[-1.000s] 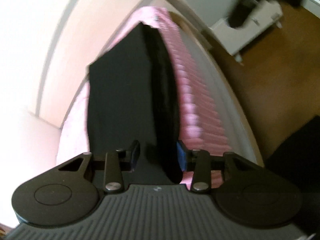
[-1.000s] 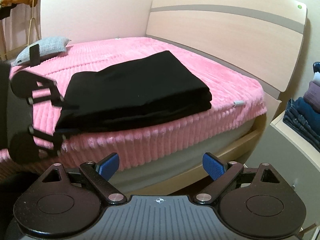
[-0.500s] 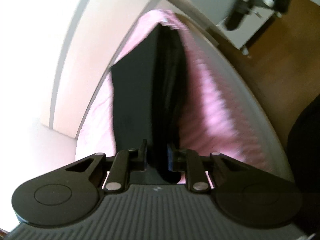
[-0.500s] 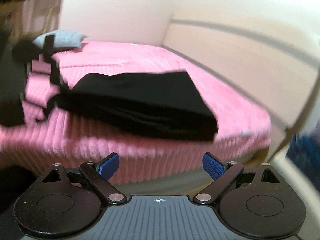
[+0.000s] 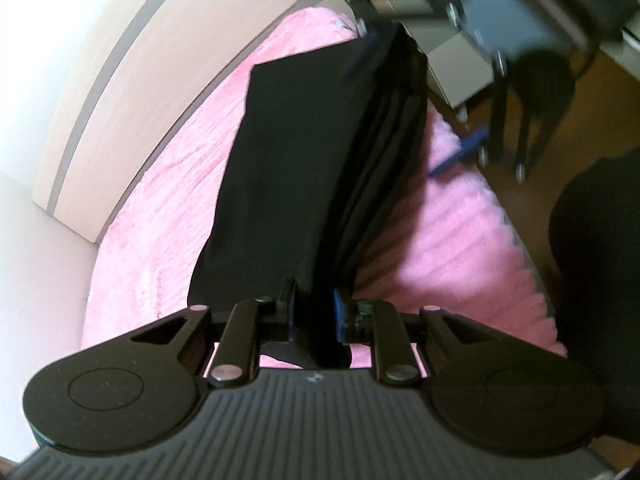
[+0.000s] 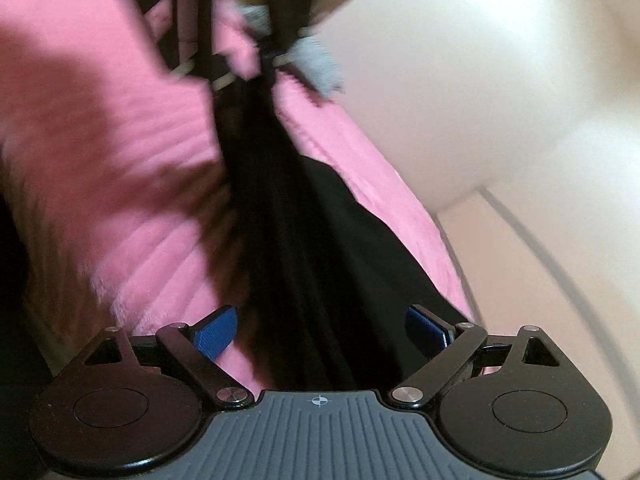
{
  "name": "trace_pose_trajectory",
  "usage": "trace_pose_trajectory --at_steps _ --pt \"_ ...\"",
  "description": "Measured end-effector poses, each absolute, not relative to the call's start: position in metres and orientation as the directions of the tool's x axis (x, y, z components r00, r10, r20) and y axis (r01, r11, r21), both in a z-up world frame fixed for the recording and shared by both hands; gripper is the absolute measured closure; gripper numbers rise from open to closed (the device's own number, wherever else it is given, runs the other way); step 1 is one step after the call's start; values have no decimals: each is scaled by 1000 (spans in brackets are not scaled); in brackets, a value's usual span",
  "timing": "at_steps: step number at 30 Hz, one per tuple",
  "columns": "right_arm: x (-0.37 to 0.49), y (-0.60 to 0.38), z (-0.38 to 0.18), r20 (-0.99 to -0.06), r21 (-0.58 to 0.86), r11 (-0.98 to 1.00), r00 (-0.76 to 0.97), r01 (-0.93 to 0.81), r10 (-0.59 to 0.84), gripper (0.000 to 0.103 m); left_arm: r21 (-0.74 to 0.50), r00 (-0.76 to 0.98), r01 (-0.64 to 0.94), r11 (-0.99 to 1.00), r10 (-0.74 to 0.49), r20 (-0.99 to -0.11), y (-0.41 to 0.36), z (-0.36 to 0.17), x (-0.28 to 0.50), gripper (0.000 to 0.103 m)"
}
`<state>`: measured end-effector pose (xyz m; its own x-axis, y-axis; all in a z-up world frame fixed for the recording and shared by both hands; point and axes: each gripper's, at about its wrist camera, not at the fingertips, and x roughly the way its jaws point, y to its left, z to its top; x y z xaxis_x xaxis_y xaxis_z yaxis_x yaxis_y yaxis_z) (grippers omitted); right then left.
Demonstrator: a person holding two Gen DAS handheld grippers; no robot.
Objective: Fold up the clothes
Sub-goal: 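Grasp the folded trousers with both tools and lift them off the bed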
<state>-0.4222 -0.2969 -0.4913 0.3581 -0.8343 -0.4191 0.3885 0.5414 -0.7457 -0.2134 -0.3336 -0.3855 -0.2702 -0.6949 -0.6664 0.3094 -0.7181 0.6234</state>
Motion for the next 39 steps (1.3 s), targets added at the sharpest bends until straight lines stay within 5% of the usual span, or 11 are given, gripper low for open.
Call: trace_pose_trajectory --at_steps 5,7,10,15,19,25,30,39 --pt "-435 -317 -512 -384 -846 457 280 274 -880 12 610 -291 319 -725 -688 -665 -338 -378 -210 87" --pt "-456 -331 -515 -397 -855 446 219 264 -891 29 611 -291 316 -726 -687 -666 -337 -380 -209 87" --pt "-480 -343 -522 -404 -875 436 179 209 -897 30 604 -288 321 -729 -683 -671 -332 -390 -210 86" --pt "-480 -340 -533 -404 -898 428 195 102 -894 48 655 -223 321 -684 -727 -649 -316 -417 -221 83" --pt "-478 -341 -526 -408 -890 435 187 136 -894 63 737 -138 288 -611 -788 -600 -299 -442 -232 69" --pt "-471 -350 -501 -448 -866 476 184 154 -875 73 823 -73 175 -541 -840 -537 -293 -468 -242 67" --pt "-469 -364 -472 -497 -831 533 218 159 -840 76 784 -97 183 -594 -804 -587 -305 -455 -238 85" --pt "-443 -388 -384 -704 -657 730 193 187 -683 81 625 -133 213 -751 -656 -743 -350 -342 -209 87"
